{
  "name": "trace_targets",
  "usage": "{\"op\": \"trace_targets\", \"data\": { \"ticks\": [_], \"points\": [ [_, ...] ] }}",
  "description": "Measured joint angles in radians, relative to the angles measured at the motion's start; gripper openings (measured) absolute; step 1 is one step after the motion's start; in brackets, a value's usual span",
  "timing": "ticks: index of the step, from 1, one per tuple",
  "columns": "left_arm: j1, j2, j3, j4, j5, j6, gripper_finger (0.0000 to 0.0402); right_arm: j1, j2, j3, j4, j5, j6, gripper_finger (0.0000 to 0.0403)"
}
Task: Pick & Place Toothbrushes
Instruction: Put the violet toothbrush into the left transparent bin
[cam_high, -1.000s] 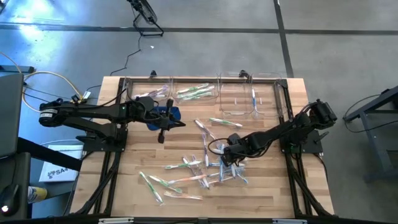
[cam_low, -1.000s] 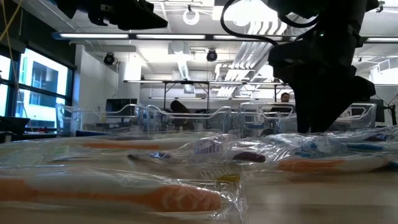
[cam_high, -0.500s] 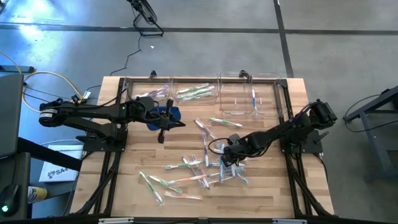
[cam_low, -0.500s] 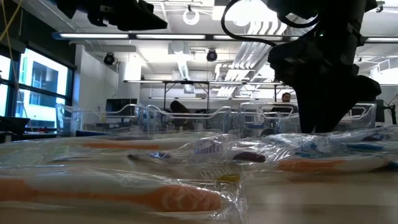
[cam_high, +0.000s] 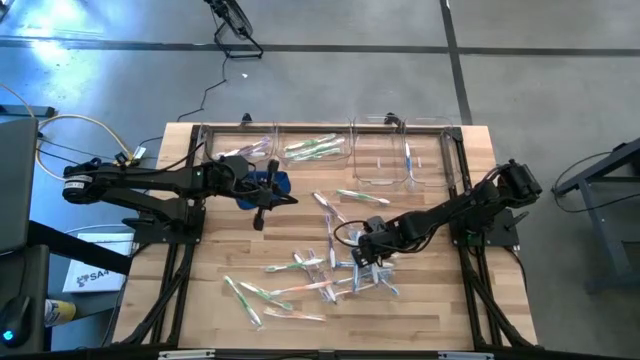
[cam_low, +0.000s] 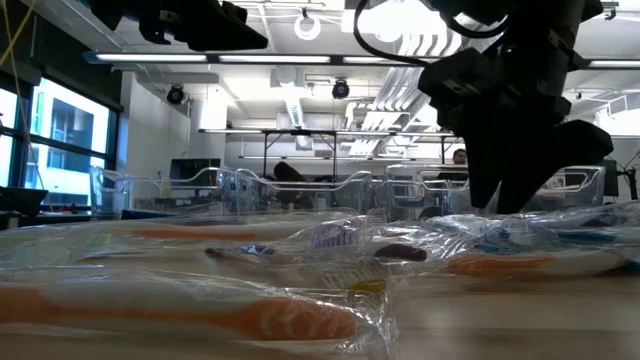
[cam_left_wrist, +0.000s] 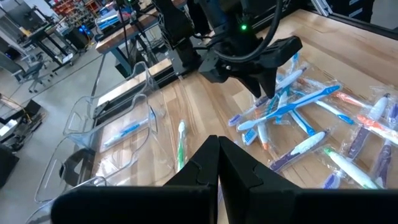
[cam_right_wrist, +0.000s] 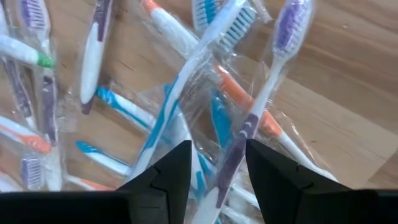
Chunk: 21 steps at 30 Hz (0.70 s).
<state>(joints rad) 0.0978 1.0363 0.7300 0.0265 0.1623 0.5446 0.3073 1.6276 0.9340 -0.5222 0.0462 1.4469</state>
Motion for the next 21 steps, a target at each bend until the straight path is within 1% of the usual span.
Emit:
{"op": "trace_targets", "data": {
  "ticks": [9,14,21],
  "points": [
    [0.000,0.000,0.000,-0.003,0.001,0.000,0.0001,0.000,0.000,0.000,-0.061,0.029,0.026,0.0146],
    [0.000,0.000,0.000,-0.003,0.001,0.000,0.0001,0.000,0.002,0.000,-0.057,0.034,0.025,0.0146],
    [0.000,0.000,0.000,-0.010,0.004,0.000,0.0001,0.000,0.070,0.000,-0.023,0.039,0.013,0.0146]
  ]
}}
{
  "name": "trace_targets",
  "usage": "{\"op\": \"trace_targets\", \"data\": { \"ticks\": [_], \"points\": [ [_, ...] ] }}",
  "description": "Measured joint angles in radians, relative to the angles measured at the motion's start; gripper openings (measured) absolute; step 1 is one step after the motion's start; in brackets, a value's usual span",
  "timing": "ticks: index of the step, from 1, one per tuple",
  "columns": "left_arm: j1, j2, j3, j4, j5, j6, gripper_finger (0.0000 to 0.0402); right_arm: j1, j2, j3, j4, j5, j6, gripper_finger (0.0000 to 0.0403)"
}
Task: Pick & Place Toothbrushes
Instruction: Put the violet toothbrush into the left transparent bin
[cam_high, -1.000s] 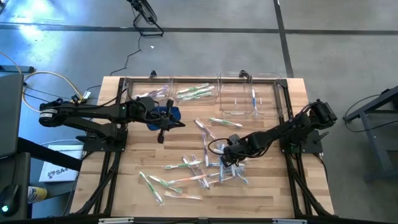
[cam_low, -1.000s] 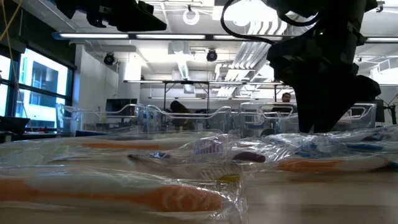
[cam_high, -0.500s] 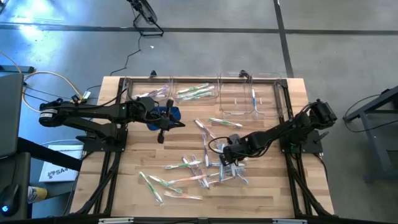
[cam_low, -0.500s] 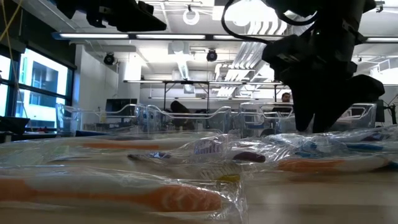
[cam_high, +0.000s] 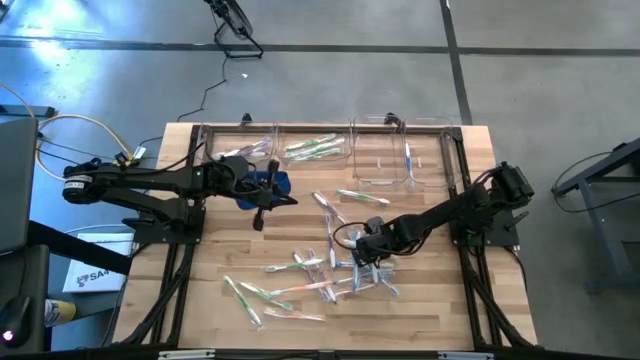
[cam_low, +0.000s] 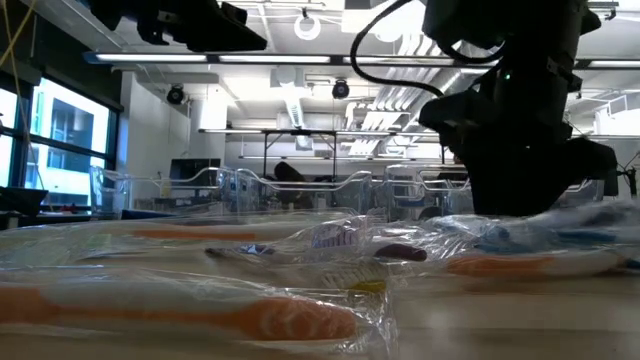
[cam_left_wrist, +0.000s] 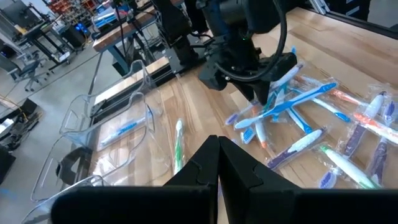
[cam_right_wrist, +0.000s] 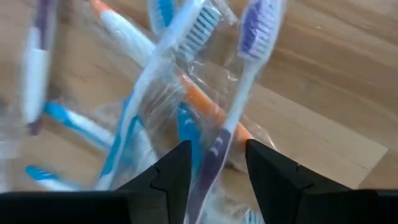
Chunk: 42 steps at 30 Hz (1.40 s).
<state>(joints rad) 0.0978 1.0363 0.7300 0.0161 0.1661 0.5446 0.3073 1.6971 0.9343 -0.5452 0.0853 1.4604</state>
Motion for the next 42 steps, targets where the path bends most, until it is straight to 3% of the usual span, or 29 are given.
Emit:
{"op": "trace_targets", "data": {
  "ticks": [6,17,27,42],
  "points": [
    [0.000,0.000,0.000,-0.012,-0.001,0.000,0.0001,0.000,0.010,0.001,0.017,0.012,-0.016,0.0127],
    [0.000,0.000,0.000,-0.019,-0.001,0.007,0.0001,-0.002,0.006,0.000,0.017,0.013,-0.049,0.0015],
    [0.000,0.000,0.000,-0.019,-0.005,0.008,0.0001,-0.009,-0.081,-0.001,-0.057,0.020,-0.089,0.0011],
    [0.000,0.000,0.000,-0.017,-0.004,0.008,0.0001,-0.052,-0.400,-0.001,-0.108,0.039,-0.202,0.0010]
  ]
}}
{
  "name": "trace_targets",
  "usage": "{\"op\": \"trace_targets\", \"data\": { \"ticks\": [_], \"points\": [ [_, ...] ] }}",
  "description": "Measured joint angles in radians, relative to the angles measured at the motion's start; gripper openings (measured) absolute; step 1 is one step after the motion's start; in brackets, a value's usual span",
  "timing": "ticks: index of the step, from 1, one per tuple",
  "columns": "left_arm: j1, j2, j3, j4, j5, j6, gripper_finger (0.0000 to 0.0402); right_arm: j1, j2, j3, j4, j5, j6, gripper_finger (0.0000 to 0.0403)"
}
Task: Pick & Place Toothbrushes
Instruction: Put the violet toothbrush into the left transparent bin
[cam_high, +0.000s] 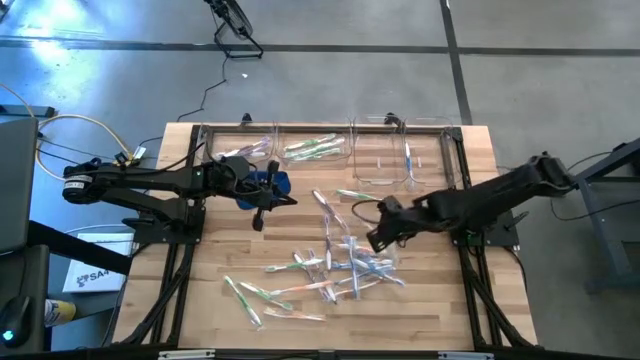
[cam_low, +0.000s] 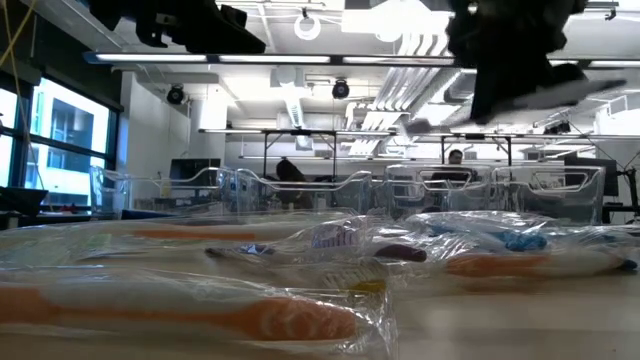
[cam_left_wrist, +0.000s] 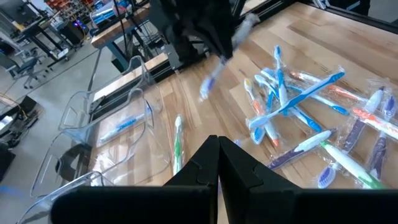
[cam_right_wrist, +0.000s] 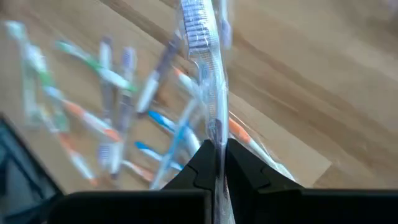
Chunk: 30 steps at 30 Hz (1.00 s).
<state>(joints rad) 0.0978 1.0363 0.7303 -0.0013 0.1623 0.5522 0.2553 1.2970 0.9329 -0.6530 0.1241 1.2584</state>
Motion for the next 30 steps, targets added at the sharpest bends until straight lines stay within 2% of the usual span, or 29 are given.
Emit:
{"op": "trace_targets", "data": {
  "ticks": [5,9,13,16,18,21,26,30],
  "points": [
    [0.000,0.000,0.000,0.012,0.000,-0.002,0.0001,-0.023,-0.115,0.000,-0.004,0.046,-0.085,0.0010],
    [0.000,0.000,0.000,0.117,-0.015,-0.010,0.0001,-0.059,-0.194,0.000,0.008,0.139,-0.217,0.0010],
    [0.001,0.000,0.001,0.266,-0.111,-0.043,0.0001,-0.109,-0.240,0.000,0.059,0.204,-0.380,0.0010],
    [0.027,0.000,0.020,0.284,-0.210,-0.111,0.0001,-0.143,-0.239,0.001,0.148,0.214,-0.509,0.0010],
    [0.059,0.001,0.034,0.268,-0.236,-0.165,0.0001,-0.163,-0.239,0.001,0.208,0.208,-0.593,0.0010],
    [0.136,0.024,0.043,0.212,-0.193,-0.271,0.0000,-0.192,-0.219,0.002,0.315,0.190,-0.709,0.0010],
    [0.231,0.079,0.040,0.229,0.000,-0.408,0.0000,-0.234,-0.186,0.002,0.449,0.150,-0.862,0.0010],
    [0.236,0.116,0.040,0.300,0.024,-0.446,0.0000,-0.267,-0.129,0.002,0.537,0.089,-0.934,0.0010]
  ]
}}
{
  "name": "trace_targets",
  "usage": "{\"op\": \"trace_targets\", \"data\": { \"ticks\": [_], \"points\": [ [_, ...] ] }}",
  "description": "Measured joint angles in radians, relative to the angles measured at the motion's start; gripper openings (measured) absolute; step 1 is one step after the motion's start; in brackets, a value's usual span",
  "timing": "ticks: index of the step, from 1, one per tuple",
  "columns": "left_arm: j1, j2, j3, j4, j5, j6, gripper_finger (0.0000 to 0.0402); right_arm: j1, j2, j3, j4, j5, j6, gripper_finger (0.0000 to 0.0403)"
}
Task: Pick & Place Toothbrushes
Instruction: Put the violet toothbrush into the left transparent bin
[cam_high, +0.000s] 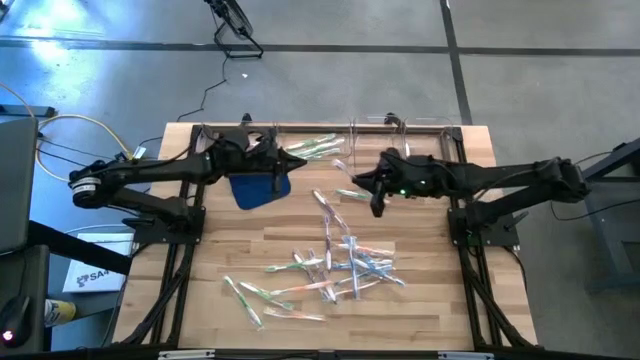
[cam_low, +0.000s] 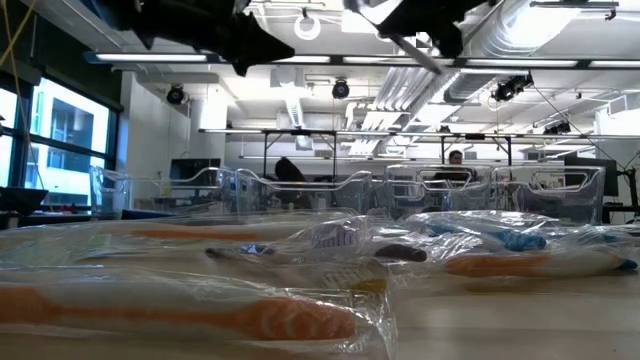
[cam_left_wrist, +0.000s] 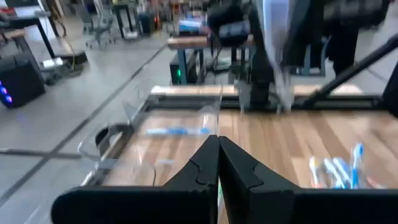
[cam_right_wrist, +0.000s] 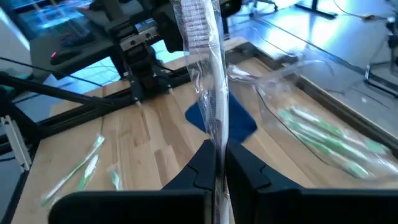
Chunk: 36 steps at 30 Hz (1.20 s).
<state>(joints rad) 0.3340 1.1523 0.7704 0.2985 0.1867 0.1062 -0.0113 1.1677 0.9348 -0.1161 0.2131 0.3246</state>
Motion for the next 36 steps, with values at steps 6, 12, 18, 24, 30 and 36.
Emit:
{"op": "trace_targets", "data": {
  "ticks": [6,12,18,24,30,36],
  "points": [
    [0.000,0.036,0.002,0.102,-0.008,-0.033,0.0000,-0.038,0.079,0.000,0.058,-0.076,-0.036,0.0010],
    [0.000,0.068,0.002,0.109,0.010,-0.008,0.0000,-0.050,0.138,-0.001,0.180,-0.075,-0.040,0.0010],
    [0.001,0.088,0.002,0.106,0.017,0.063,0.0000,-0.065,0.196,-0.001,0.304,-0.061,-0.093,0.0010],
    [0.000,0.066,0.002,0.103,0.096,0.127,0.0000,-0.101,0.229,-0.002,0.397,-0.059,-0.107,0.0010],
    [0.000,0.047,0.002,0.177,0.117,0.182,0.0000,-0.120,0.227,-0.001,0.432,-0.171,-0.092,0.0010],
    [0.000,0.046,0.002,0.221,0.092,0.096,0.0008,-0.120,0.228,-0.001,0.435,-0.169,-0.112,0.0010]
  ]
}}
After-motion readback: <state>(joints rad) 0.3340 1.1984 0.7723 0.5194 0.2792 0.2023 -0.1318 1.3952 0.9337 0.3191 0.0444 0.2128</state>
